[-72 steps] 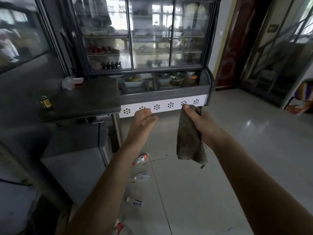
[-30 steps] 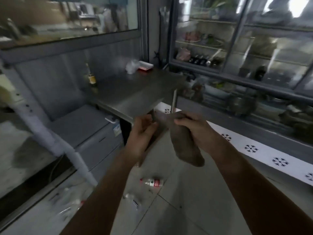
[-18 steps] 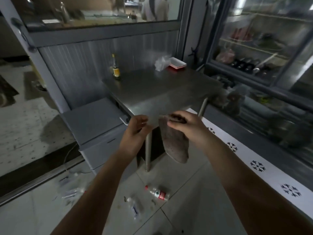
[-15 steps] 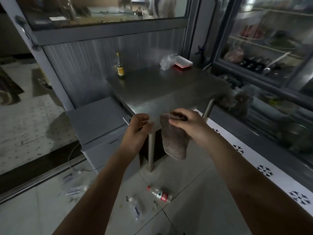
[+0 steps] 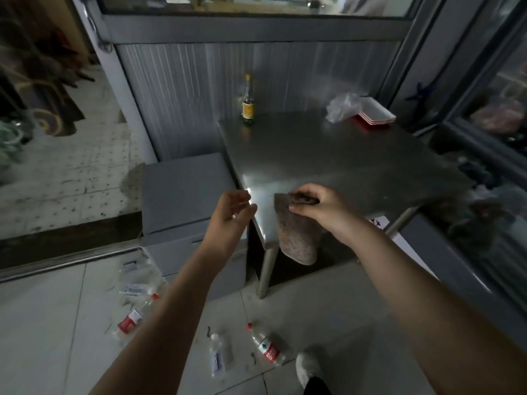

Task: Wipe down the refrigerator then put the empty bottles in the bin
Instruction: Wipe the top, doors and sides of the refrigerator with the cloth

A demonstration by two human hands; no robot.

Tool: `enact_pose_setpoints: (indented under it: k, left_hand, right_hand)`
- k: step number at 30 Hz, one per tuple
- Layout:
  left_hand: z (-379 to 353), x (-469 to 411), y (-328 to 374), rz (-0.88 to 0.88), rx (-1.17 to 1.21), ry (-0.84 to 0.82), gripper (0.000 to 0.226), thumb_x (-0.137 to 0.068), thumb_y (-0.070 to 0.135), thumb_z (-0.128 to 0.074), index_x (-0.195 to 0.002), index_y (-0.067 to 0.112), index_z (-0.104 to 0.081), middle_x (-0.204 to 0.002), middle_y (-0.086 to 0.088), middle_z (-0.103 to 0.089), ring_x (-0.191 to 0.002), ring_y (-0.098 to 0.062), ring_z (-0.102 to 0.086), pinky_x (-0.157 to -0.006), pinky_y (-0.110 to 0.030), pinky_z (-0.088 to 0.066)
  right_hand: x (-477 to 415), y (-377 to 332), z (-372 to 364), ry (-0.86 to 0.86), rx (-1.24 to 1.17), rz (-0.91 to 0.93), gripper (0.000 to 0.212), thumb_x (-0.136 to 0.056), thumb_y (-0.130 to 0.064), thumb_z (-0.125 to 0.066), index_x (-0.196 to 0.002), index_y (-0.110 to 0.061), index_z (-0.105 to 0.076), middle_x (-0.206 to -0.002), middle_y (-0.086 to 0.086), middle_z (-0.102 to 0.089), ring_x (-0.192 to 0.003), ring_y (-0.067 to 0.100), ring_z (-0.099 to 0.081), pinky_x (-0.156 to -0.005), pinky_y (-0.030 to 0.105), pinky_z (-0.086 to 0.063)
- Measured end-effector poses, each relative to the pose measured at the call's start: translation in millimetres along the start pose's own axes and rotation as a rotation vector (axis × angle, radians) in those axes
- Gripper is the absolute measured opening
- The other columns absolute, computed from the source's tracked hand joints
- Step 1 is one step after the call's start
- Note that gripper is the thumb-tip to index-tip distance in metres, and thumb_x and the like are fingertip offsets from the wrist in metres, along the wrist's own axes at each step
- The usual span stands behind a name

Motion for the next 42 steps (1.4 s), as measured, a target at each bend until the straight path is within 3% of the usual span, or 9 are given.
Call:
enact_pose_setpoints:
  k: [6,14,16,21,27,33,35,38,42]
  left_hand:
    - [-30.7,-33.2,-35.3,0.078,0.073,0.239,0.022,-0.087,0.005,-0.058,-0.101,0.022,-0.054,-0.105,0.000,-0.060,-0.103,-0.016,-0.057,-0.089,-0.032,-0.047]
    - [-41.5,-49.3,-66.6,0.148,0.084,0.437,0.022,-0.087,0.003,-0.056,-0.099,0.022,-0.053,-0.103,-0.001,-0.060,-0.098,-0.013,-0.058,-0.089,-0.031,-0.048]
    - [-41.4,-56.2,-74.4,0.169,0.074,0.459,0.021,-0.088,0.002,-0.055,-0.099,0.020,-0.053,-0.103,-0.001,-0.059,-0.100,-0.016,-0.057,-0.089,-0.032,-0.047]
    - [-36.0,-68.2,-95.6,0.227,-0.029,0.453,0.021,-0.088,0.007,-0.057,-0.105,0.017,-0.051,-0.114,-0.005,-0.058,-0.106,-0.017,-0.056,-0.090,-0.031,-0.047]
    - [-27.6,-77.7,-112.2,0.281,-0.046,0.471,0.024,-0.089,0.008,-0.056,-0.112,0.012,-0.050,-0.115,-0.004,-0.058,-0.108,-0.017,-0.056,-0.091,-0.031,-0.047]
    - [-27.0,-94.1,-121.5,0.292,-0.064,0.446,0.024,-0.089,0.009,-0.056,-0.111,0.017,-0.049,-0.113,0.001,-0.058,-0.107,-0.013,-0.056,-0.091,-0.030,-0.047]
    - [-28.1,-96.5,-125.9,0.298,-0.046,0.453,0.023,-0.088,0.008,-0.057,-0.109,0.018,-0.050,-0.111,0.002,-0.058,-0.105,-0.012,-0.056,-0.092,-0.031,-0.046]
    - [-31.8,-96.8,-129.6,0.315,-0.037,0.453,0.022,-0.088,0.007,-0.056,-0.106,0.019,-0.050,-0.108,0.003,-0.058,-0.103,-0.012,-0.056,-0.093,-0.032,-0.046]
    - [-36.7,-95.9,-132.8,0.344,-0.066,0.442,0.021,-0.089,0.009,-0.056,-0.103,0.024,-0.050,-0.108,0.004,-0.058,-0.103,-0.011,-0.056,-0.095,-0.036,-0.047]
  right_hand:
    - [-74.6,44.3,5.2,-0.299,0.006,0.013,0.025,-0.074,-0.006,-0.076,-0.085,-0.024,-0.064,-0.090,-0.007,-0.066,-0.091,0.010,-0.061,-0.086,0.029,-0.049]
    - [-144.4,87.4,-15.7,-0.528,-0.037,-0.054,0.022,-0.079,-0.010,-0.073,-0.100,-0.009,-0.065,-0.091,0.000,-0.064,-0.083,0.006,-0.059,-0.068,0.011,-0.049]
    - [-165.8,102.8,-27.1,-0.505,0.076,-0.025,0.021,-0.082,-0.016,-0.070,-0.101,-0.011,-0.064,-0.094,0.001,-0.064,-0.087,0.010,-0.058,-0.070,0.017,-0.048]
    - [-193.1,130.5,-42.2,-0.489,0.796,0.336,0.013,-0.094,-0.027,-0.051,-0.101,-0.016,-0.054,-0.098,0.003,-0.060,-0.085,0.019,-0.055,-0.070,0.033,-0.042]
    - [-200.7,112.6,-52.8,-0.452,0.346,0.314,0.008,-0.090,-0.020,-0.059,-0.097,-0.017,-0.060,-0.090,-0.010,-0.057,-0.086,0.008,-0.053,-0.066,0.009,-0.035]
    - [-218.2,134.8,-59.6,-0.472,0.614,0.260,0.034,-0.088,-0.039,-0.059,-0.116,-0.019,-0.057,-0.115,0.004,-0.047,-0.102,0.018,-0.050,-0.080,0.029,-0.039]
    - [-217.6,134.1,-53.1,-0.378,0.686,0.317,0.047,-0.083,-0.045,-0.063,-0.122,-0.020,-0.055,-0.120,0.004,-0.043,-0.111,0.020,-0.043,-0.088,0.032,-0.034]
    - [-210.3,134.0,-45.3,-0.246,0.793,0.410,0.043,-0.083,-0.049,-0.061,-0.115,-0.021,-0.059,-0.119,0.004,-0.048,-0.114,0.025,-0.038,-0.088,0.034,-0.025]
    - [-206.5,145.5,-47.6,-0.265,0.844,0.360,0.040,-0.086,-0.053,-0.054,-0.116,-0.026,-0.061,-0.124,0.000,-0.050,-0.114,0.027,-0.036,-0.087,0.036,-0.027]
Point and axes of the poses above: each hand's wrist, its own x-axis away from the middle knuckle, its own z-axis out of the back of the hand, y = z × x, the point moved 5 cm from there along -x, towards the middle knuckle
